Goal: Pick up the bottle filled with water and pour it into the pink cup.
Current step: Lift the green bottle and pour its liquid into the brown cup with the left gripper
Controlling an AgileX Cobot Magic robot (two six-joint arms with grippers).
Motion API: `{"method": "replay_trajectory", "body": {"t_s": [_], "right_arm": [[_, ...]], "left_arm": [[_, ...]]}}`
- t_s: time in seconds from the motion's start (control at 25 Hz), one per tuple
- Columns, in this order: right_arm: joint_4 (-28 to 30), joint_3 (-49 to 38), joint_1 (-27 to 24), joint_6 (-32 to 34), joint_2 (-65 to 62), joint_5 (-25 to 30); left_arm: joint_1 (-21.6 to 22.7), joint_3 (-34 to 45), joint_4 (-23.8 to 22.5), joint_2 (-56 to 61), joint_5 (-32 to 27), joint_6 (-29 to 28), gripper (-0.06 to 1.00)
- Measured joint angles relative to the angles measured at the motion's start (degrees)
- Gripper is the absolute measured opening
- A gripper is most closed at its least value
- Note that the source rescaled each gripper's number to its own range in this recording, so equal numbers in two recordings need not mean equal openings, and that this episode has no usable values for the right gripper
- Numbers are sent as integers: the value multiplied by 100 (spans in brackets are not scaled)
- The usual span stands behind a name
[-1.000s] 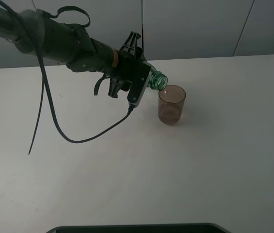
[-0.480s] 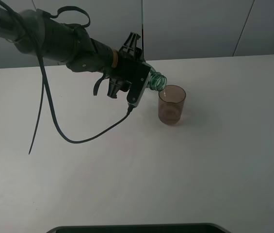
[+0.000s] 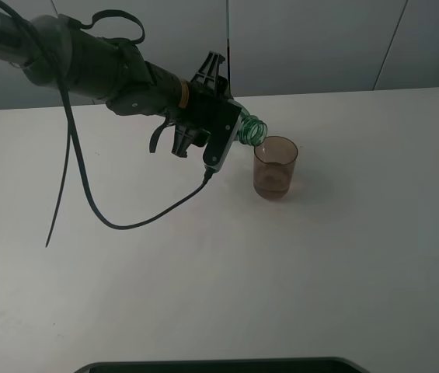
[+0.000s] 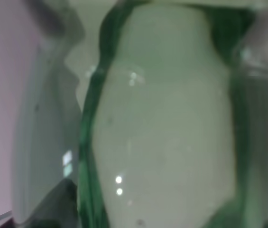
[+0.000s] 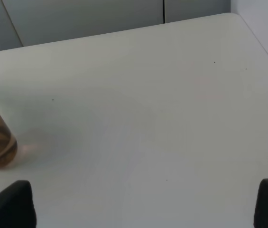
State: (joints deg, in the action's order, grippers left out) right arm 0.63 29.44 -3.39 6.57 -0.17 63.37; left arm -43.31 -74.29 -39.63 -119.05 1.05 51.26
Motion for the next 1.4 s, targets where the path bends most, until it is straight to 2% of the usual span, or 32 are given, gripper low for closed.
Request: {"method": "replay_trajectory", "body": {"t_s": [0.32,1.4], "right_arm": [[0,0,0,0,0,0],[0,0,0,0,0,0]], "left_arm": [[0,-304,-11,0,-254,0,0],[0,-345,-184,0,-265,0,0]]}}
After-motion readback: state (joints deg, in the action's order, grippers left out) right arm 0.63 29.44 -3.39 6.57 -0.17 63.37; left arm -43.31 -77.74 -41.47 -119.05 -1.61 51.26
